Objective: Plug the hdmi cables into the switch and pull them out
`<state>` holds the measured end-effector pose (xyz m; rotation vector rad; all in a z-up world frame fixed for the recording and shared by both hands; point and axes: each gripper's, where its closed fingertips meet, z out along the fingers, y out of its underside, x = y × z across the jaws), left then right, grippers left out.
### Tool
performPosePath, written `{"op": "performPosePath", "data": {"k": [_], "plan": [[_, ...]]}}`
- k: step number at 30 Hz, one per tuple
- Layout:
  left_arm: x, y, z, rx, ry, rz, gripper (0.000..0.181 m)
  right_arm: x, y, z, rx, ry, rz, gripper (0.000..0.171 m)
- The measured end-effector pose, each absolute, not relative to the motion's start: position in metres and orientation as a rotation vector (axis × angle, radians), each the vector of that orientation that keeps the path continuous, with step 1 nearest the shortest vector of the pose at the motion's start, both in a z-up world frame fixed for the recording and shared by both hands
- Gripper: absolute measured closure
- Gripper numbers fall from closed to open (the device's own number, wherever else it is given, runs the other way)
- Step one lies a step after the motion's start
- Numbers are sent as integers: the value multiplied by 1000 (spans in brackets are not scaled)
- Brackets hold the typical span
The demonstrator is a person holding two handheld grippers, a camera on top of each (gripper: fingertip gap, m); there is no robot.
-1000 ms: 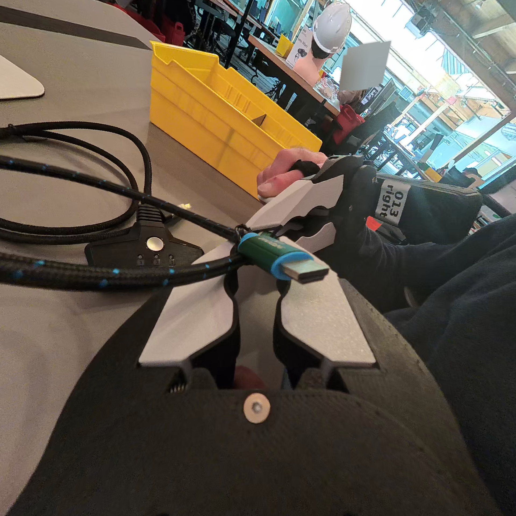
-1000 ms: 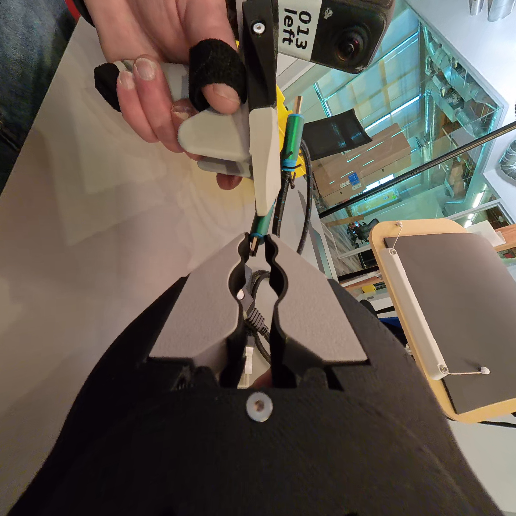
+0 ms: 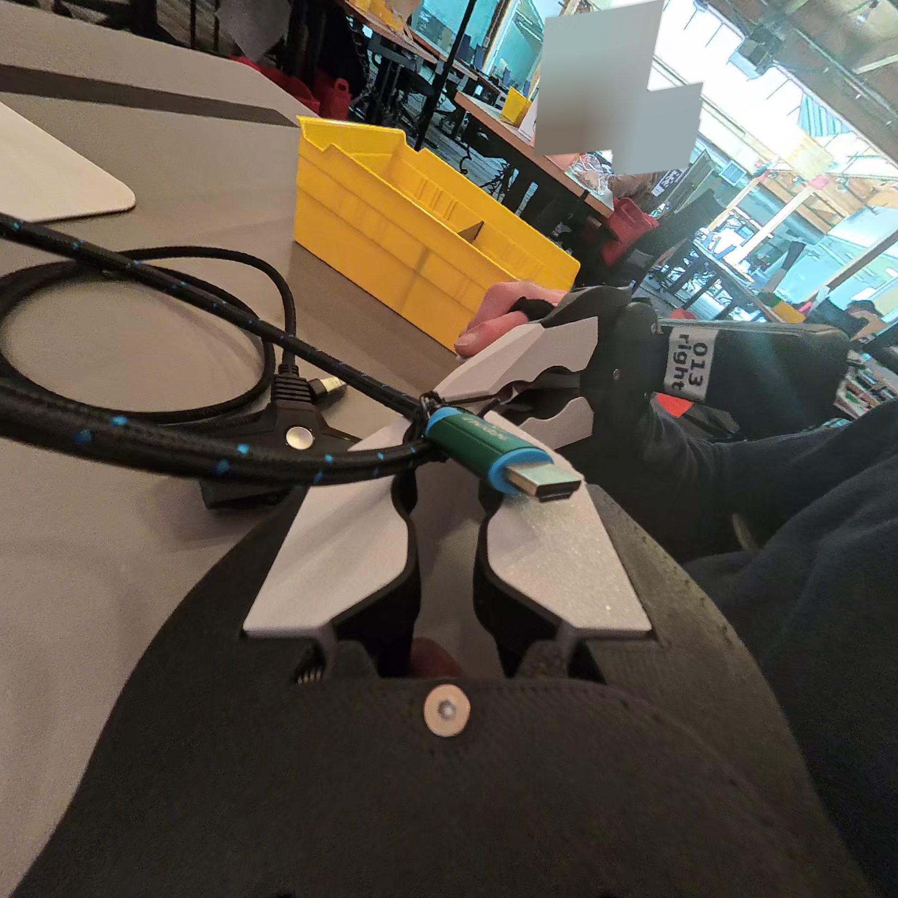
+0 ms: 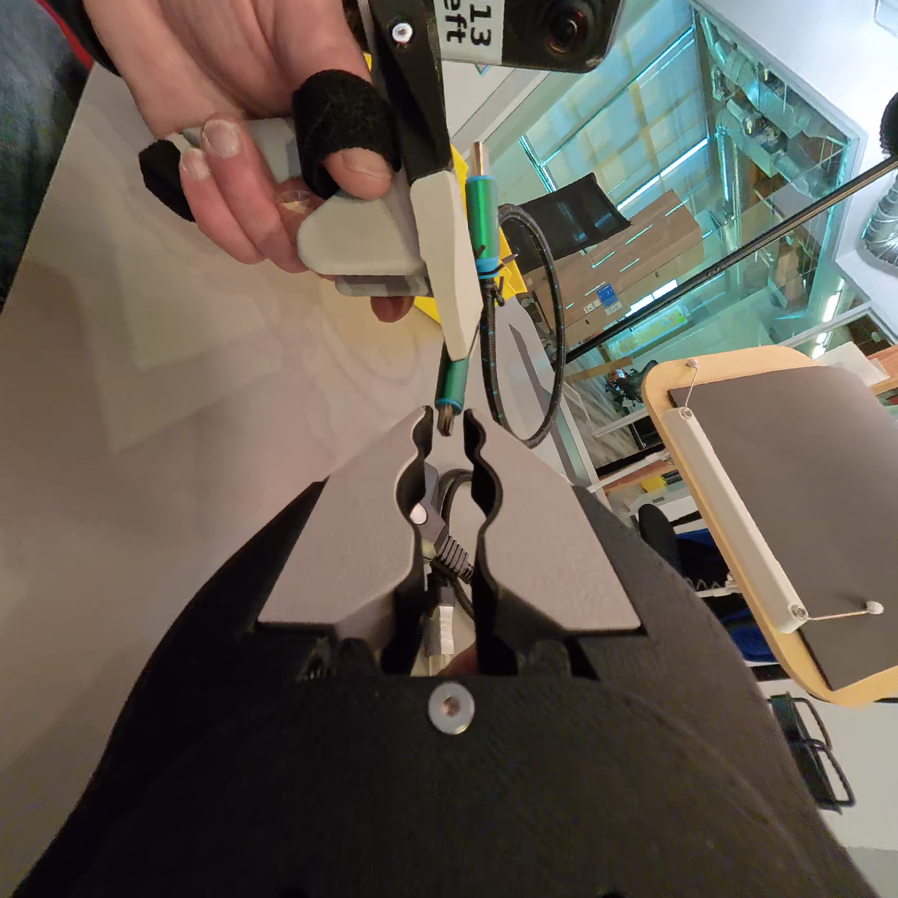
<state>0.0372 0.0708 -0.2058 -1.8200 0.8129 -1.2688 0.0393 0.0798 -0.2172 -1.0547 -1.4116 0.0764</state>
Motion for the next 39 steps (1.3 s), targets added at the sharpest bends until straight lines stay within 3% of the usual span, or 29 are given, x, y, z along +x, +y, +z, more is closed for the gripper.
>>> {"op": "performPosePath", "data": {"k": [21, 27, 39], "plan": [[23, 84, -188, -1646, 813, -1063, 161, 47, 89, -201, -1219, -1268, 319, 156], [12, 95, -194, -1673, 759, -1012, 161, 60, 113, -241, -1475, -1339, 214, 126], [3, 100, -201, -1711, 734, -981, 161, 64, 128, -293, -1888, -1321, 229, 123]]}}
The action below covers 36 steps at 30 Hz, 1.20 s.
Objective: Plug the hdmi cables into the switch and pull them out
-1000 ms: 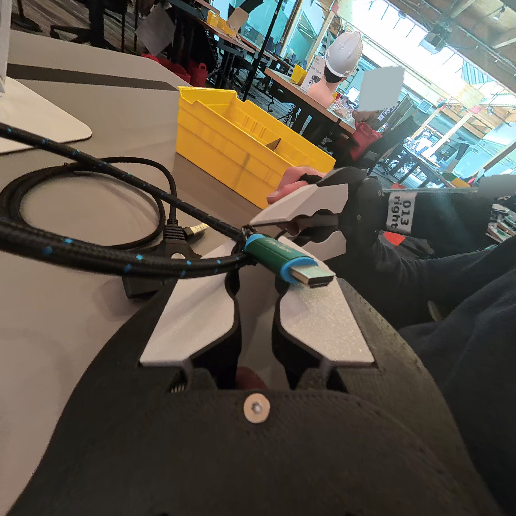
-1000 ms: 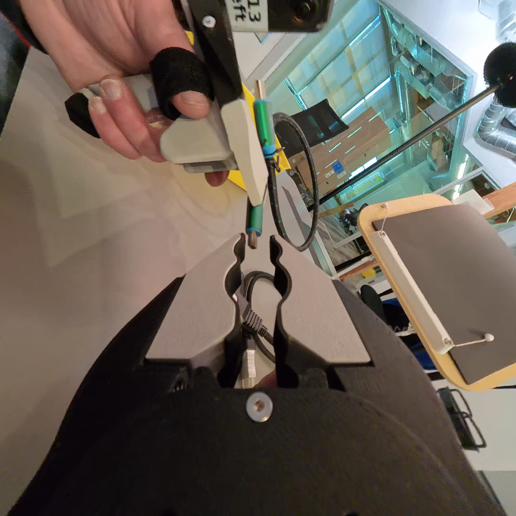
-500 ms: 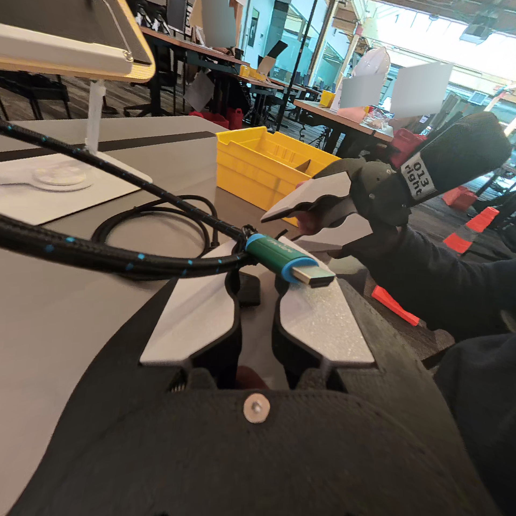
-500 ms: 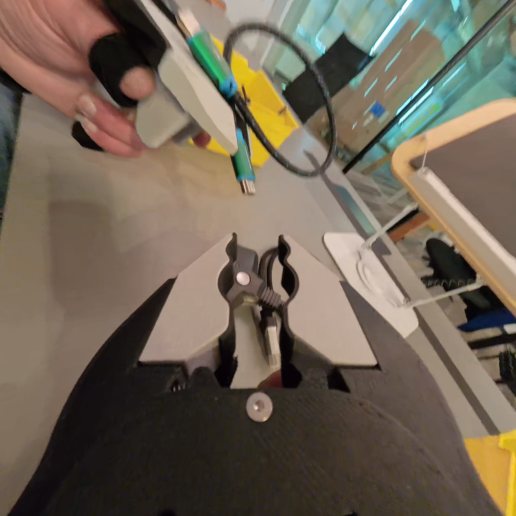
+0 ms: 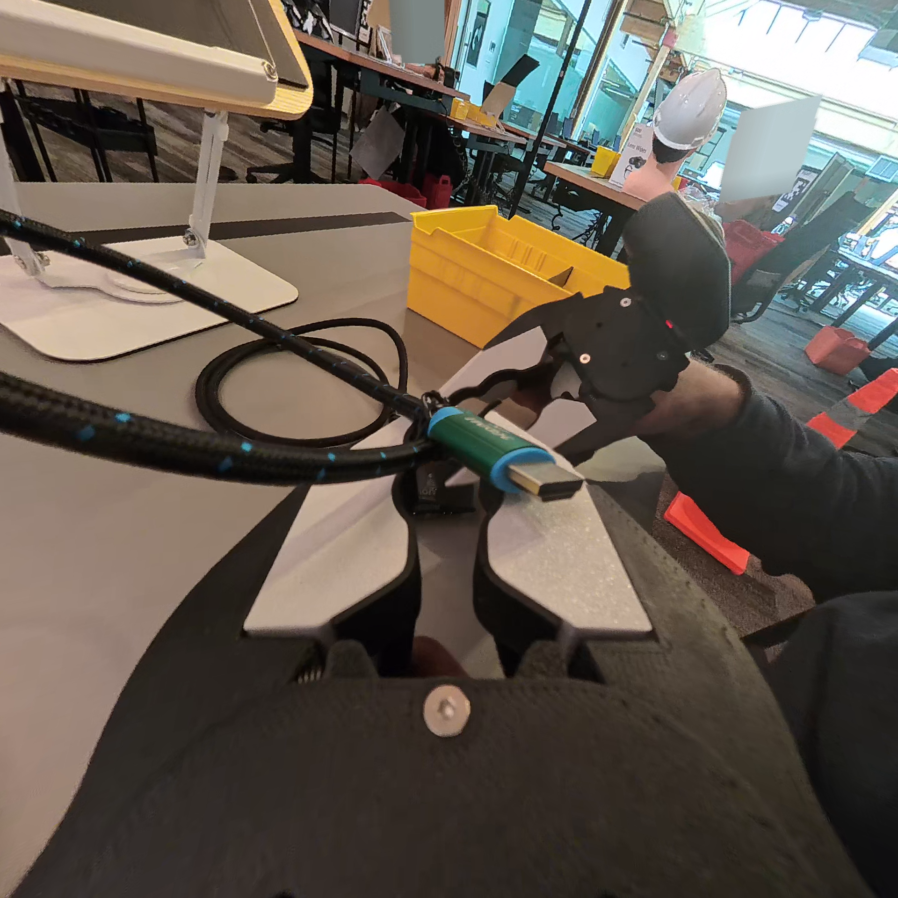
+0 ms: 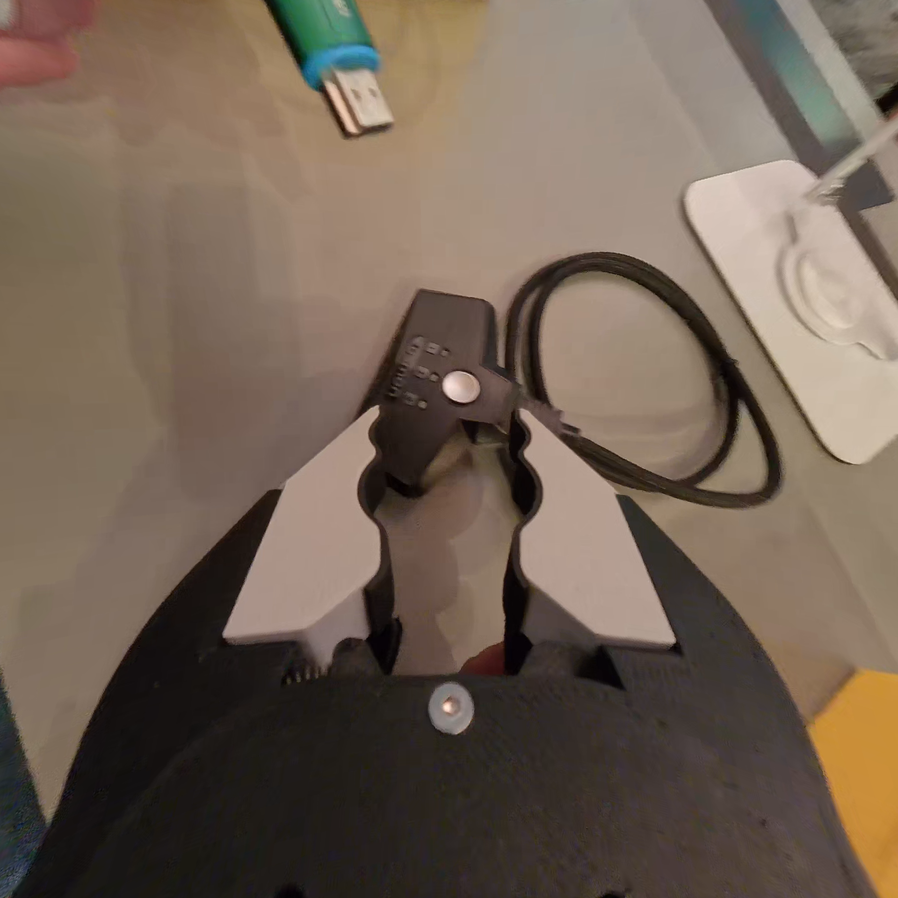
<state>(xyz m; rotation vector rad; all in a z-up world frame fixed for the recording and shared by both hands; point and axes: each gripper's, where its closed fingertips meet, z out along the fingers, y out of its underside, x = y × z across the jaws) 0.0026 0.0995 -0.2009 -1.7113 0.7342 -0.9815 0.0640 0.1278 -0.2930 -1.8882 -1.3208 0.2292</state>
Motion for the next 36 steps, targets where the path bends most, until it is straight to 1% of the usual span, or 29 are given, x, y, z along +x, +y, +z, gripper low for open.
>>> {"op": "performPosePath", "data": {"k": [1, 4, 6, 10, 11, 14, 17, 19, 22, 26, 31, 33, 36], "plan": [[2, 99, -202, -1713, 729, -982, 161, 58, 123, -295, -1891, -1342, 267, 119], [0, 99, -203, -1716, 725, -977, 161, 50, 121, -286, -1841, -1345, 324, 121], [0, 99, -203, -1715, 724, -974, 161, 58, 129, -277, -1820, -1345, 255, 119], [0, 99, -202, -1717, 726, -974, 161, 78, 142, -284, -1866, -1459, 55, 101], [0, 99, -202, -1717, 728, -973, 161, 79, 142, -285, -1876, -1484, 49, 100], [0, 98, -202, -1713, 735, -971, 161, 73, 135, -290, -1923, -1535, 108, 99], [-3, 98, -201, -1712, 729, -966, 161, 62, 127, -297, -1966, -1544, 201, 102], [-4, 99, -201, -1712, 723, -960, 161, 53, 121, -302, -1972, -1554, 256, 97], [-6, 98, -200, -1710, 722, -955, 161, 52, 119, -298, -1928, -1578, 266, 99], [-7, 99, -201, -1714, 719, -957, 161, 66, 125, -288, -1887, -1680, 133, 93], [-6, 98, -201, -1711, 729, -953, 162, 79, 124, -310, -1897, -1917, -12, 83], [-7, 98, -199, -1708, 730, -949, 161, 73, 126, -311, -1881, -1924, 16, 95], [-9, 99, -198, -1707, 724, -944, 161, 66, 130, -312, -1854, -1907, 69, 97]]}}
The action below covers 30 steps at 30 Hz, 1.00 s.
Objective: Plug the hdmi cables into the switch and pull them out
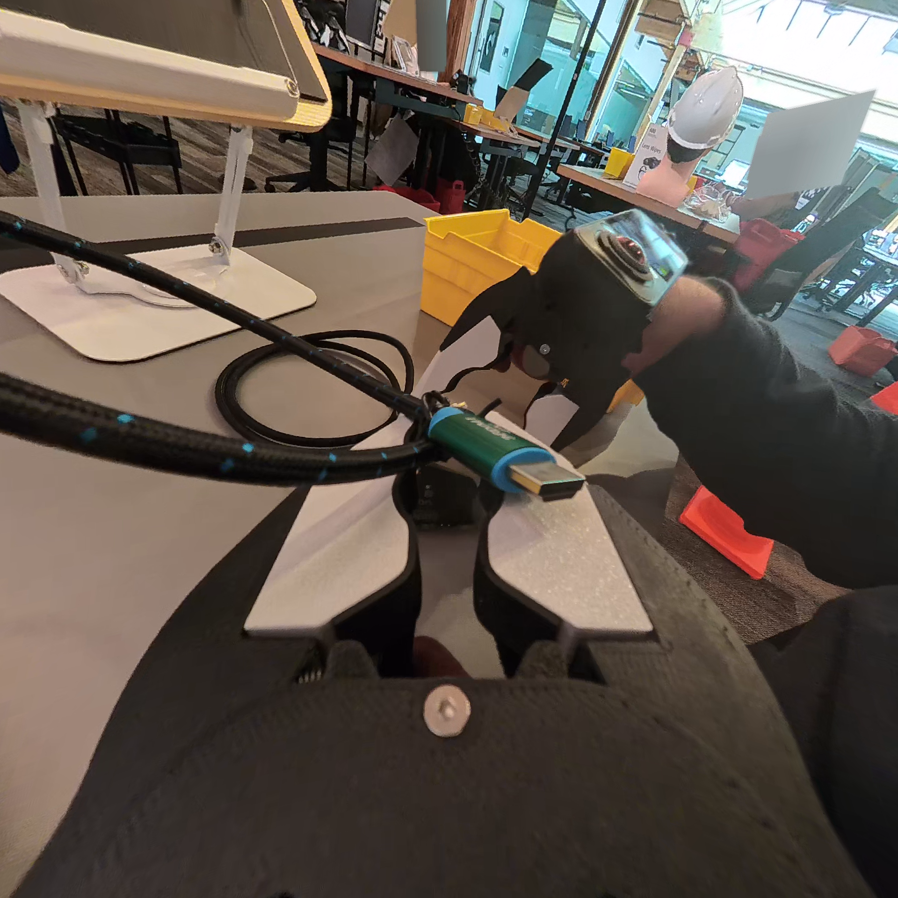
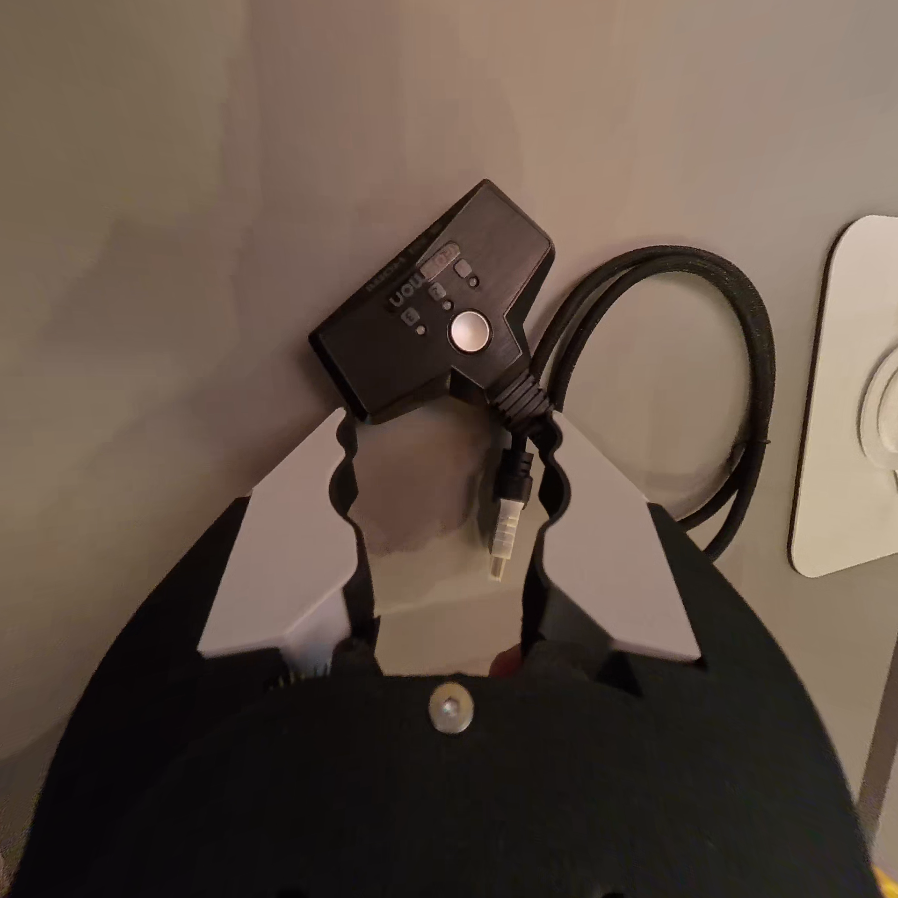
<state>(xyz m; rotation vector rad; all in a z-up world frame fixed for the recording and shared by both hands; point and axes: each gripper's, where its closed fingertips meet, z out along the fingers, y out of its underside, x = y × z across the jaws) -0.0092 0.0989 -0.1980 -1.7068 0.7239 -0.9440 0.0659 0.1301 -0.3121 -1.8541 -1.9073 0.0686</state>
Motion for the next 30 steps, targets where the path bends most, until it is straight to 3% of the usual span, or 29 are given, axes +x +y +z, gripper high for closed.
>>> {"op": "performPosePath", "data": {"k": [8, 10, 11, 12, 15, 17, 20, 23, 30], "plan": [[-14, 101, -196, -1708, 705, -931, 161, 59, 128, -311, -1883, -1774, 228, 100], [-15, 101, -196, -1711, 701, -931, 161, 57, 126, -308, -1906, -1728, 286, 108], [-15, 101, -197, -1713, 699, -931, 161, 56, 122, -307, -1910, -1736, 337, 158], [-16, 101, -197, -1714, 696, -932, 161, 54, 123, -305, -1910, -1707, 367, 171], [-17, 102, -197, -1718, 694, -926, 161, 59, 131, -314, -1887, -1687, 306, 171], [-19, 103, -197, -1718, 691, -920, 161, 59, 132, -315, -1851, -1708, 242, 156], [-22, 106, -196, -1719, 675, -918, 161, 49, 134, -294, -1742, -1728, 210, 147], [-23, 107, -197, -1724, 668, -915, 161, 44, 154, -281, -1722, -1708, 117, 124], [-24, 107, -195, -1721, 664, -910, 161, 40, 202, -298, -1765, -1754, 23, 119]]}}
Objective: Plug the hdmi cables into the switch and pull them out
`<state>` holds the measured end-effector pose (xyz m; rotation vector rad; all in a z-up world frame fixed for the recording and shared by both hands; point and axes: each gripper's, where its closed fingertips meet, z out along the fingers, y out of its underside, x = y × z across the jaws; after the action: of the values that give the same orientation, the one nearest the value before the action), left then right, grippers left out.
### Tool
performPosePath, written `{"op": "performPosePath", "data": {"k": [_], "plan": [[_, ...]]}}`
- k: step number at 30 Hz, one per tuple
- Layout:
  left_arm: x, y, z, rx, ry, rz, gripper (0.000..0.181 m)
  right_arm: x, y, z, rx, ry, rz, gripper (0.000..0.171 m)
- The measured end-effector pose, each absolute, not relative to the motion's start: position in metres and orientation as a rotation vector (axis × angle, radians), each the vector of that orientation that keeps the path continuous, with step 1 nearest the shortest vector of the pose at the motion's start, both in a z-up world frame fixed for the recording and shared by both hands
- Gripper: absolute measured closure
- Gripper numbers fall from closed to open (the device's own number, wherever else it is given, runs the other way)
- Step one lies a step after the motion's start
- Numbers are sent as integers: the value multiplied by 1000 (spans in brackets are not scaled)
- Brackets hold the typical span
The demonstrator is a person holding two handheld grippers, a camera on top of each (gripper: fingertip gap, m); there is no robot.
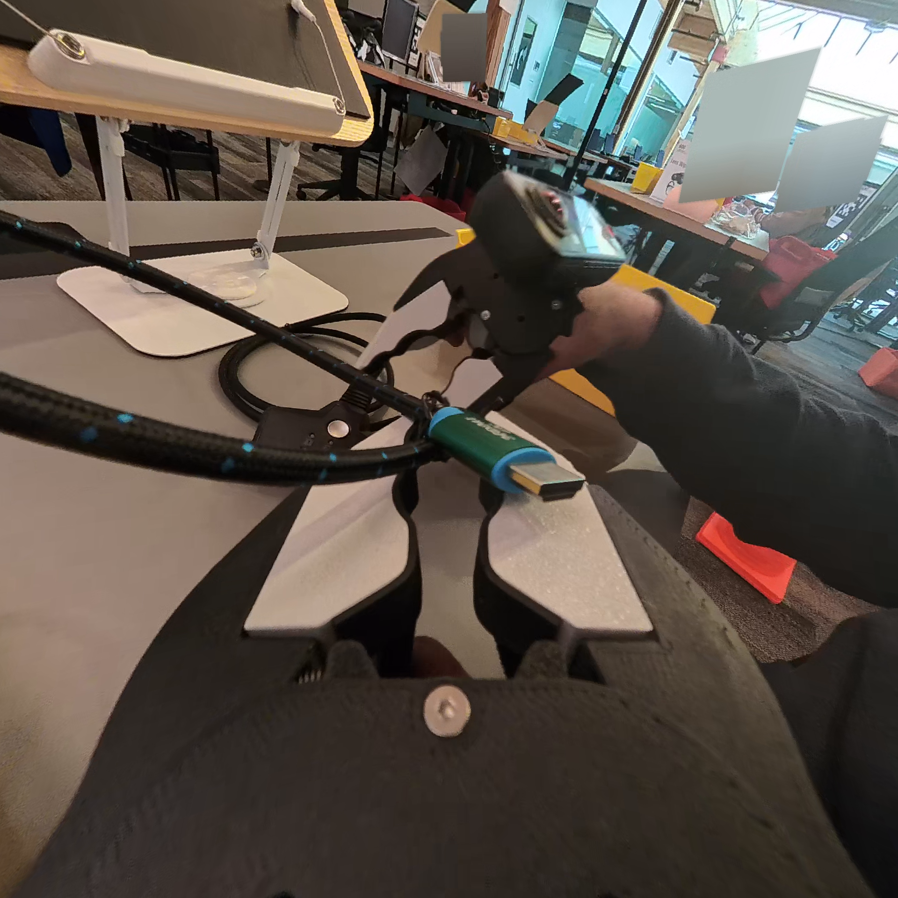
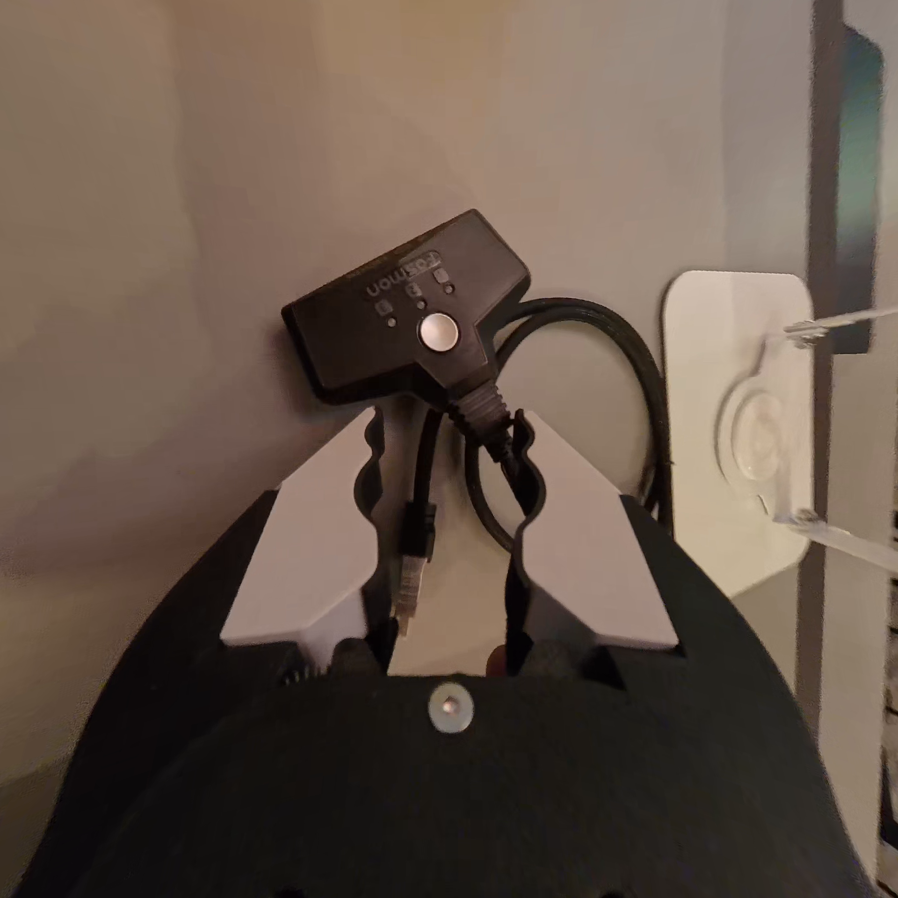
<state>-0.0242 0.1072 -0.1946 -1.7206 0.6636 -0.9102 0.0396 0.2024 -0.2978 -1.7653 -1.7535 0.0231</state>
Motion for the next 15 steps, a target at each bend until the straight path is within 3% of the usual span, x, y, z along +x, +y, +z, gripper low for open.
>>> {"op": "performPosePath", "data": {"k": [2, 4, 9, 15], "plan": [[-25, 107, -195, -1720, 664, -909, 161, 36, 204, -307, -1788, -1804, 76, 120], [-25, 108, -195, -1722, 663, -910, 161, 31, 206, -314, -1784, -1831, 126, 134], [-27, 110, -195, -1724, 656, -901, 161, 17, 205, -316, -1778, -1755, 369, 149], [-29, 111, -199, -1733, 643, -897, 161, 18, 197, -312, -1745, -1653, 525, 150]]}}
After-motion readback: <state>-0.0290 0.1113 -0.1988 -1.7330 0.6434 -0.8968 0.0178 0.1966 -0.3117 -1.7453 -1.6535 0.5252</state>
